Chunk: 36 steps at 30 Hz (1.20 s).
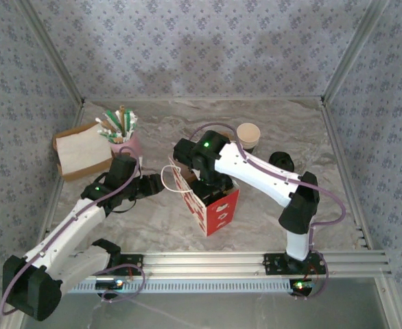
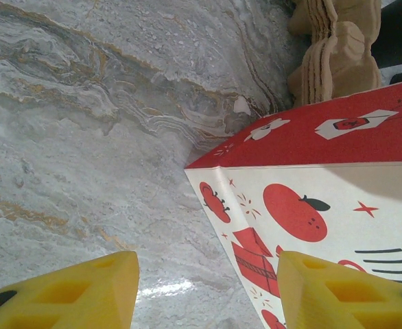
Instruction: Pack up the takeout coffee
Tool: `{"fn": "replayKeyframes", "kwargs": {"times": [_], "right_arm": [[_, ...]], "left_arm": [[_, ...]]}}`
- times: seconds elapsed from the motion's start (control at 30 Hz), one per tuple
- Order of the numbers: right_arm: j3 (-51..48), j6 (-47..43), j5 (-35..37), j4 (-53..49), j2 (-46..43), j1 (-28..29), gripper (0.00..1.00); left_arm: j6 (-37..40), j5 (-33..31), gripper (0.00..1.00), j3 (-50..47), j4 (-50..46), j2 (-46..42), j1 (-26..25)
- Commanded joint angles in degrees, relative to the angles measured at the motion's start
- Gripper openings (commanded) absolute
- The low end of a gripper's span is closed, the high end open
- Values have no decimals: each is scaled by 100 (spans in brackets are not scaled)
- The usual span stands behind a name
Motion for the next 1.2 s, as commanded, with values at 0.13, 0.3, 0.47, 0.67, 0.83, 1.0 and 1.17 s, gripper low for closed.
{"fn": "replayKeyframes", "kwargs": {"times": [0.13, 0.3, 0.47, 0.67, 0.83, 1.0, 1.17], "right_arm": [[-38, -86, 4, -28, -215, 34, 64], [-98, -96, 29, 27, -276, 48, 64], [-143, -103, 42, 79, -325, 60, 64], [-197, -102, 37, 114, -339, 71, 64], [-245, -99, 47, 149, -322, 48, 64], [-288, -94, 42, 184, -310, 42, 64], [-357, -98, 18, 228, -307, 21, 64]], "left_arm": [[-56, -65, 56, 46, -34, -5, -39], [-61, -69, 56, 40, -29, -1, -50], [-74, -78, 56, 39, -29, 16, -59], [-73, -91, 56, 41, -47, 8, -63], [-74, -103, 56, 42, -55, -7, -76], [-74, -108, 56, 42, -64, -7, -76], [-81, -109, 56, 39, -56, -4, -76]]}}
